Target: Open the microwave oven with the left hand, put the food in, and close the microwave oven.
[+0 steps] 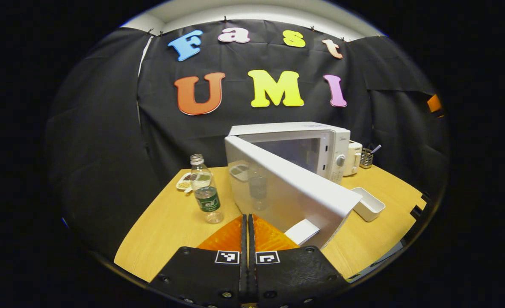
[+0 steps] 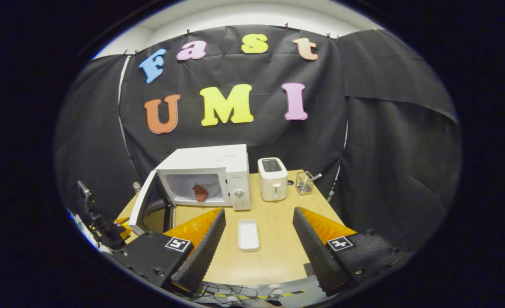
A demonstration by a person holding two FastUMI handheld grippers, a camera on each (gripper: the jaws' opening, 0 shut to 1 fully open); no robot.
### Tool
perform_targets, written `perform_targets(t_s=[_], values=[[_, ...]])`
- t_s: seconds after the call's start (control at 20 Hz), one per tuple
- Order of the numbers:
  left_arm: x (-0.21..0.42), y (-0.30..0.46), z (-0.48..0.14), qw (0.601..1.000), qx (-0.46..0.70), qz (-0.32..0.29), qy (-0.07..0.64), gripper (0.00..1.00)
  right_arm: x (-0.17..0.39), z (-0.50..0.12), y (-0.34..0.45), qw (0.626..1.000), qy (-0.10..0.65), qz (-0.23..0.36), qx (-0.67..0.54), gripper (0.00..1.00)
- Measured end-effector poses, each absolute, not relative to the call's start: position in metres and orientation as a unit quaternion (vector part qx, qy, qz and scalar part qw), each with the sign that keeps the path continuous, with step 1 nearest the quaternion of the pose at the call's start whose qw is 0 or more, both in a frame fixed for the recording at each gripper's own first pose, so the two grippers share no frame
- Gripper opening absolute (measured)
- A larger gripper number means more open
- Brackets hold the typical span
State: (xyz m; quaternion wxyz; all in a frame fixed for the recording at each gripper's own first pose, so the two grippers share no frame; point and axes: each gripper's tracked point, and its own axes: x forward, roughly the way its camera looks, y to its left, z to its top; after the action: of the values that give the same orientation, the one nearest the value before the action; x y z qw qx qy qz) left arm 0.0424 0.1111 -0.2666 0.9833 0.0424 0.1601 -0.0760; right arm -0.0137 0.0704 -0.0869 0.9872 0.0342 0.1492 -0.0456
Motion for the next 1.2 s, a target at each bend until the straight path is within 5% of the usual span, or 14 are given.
perform_targets(t_s=[0.1,0.15,1.15,1.2], values=[[0.049,0.088,-0.267,0.982,0.041,-0.095,0.161,0.00,-0.018,-0.085,0.056,0.987,0.149,-0.057,0.035,0.91],[0.053,0.077,-0.268,0.980,0.041,-0.104,0.163,0.00,-0.018,-0.085,0.049,0.986,0.148,-0.064,0.037,1.00],[0.158,-0.074,-0.277,0.962,0.062,-0.206,0.169,0.00,-0.005,-0.088,-0.038,0.976,0.149,-0.140,0.071,1.00],[0.164,-0.078,-0.277,0.962,0.062,-0.204,0.168,0.00,-0.003,-0.090,-0.040,0.976,0.149,-0.143,0.072,0.91]])
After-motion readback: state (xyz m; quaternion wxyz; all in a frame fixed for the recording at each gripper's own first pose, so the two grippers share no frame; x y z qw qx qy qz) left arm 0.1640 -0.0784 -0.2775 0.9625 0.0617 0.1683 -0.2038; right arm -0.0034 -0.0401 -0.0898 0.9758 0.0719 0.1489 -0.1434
